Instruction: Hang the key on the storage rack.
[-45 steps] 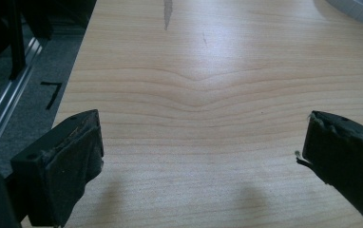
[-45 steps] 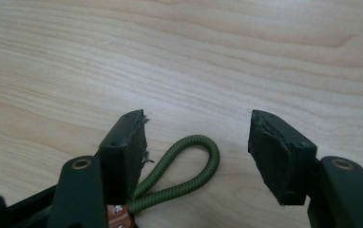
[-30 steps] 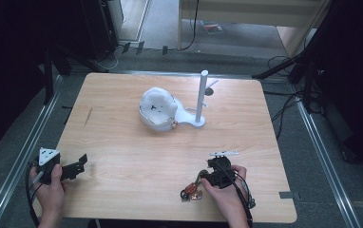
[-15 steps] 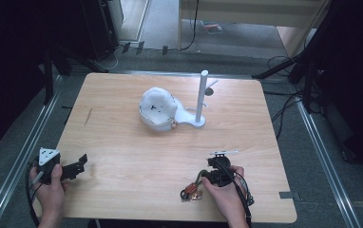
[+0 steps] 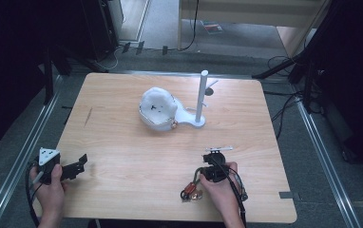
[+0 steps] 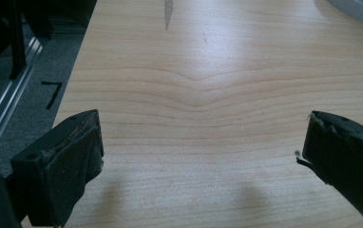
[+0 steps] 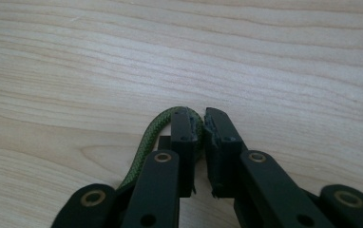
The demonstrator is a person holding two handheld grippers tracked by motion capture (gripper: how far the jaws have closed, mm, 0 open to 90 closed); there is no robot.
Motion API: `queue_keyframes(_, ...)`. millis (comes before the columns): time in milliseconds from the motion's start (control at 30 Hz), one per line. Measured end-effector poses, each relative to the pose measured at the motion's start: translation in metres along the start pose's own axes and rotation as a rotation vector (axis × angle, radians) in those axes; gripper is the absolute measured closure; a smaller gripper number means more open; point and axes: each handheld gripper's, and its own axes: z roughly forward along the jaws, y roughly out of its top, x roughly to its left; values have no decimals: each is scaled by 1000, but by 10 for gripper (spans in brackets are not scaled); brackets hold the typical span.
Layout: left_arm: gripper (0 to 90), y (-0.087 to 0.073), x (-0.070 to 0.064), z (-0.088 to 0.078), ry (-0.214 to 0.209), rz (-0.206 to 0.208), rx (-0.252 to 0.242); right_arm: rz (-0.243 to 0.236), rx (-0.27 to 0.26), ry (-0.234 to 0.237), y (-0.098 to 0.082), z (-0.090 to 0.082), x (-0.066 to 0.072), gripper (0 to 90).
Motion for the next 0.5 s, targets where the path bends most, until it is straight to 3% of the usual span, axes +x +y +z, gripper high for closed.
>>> queue_keyframes(333, 3, 0, 0, 0, -1, -1, 1, -65, -36, -4, 2, -4, 8, 848)
queue_keyframes(500, 3, 0, 0, 0, 1, -1, 0, -96, -89, 16, 2, -9, 10, 852)
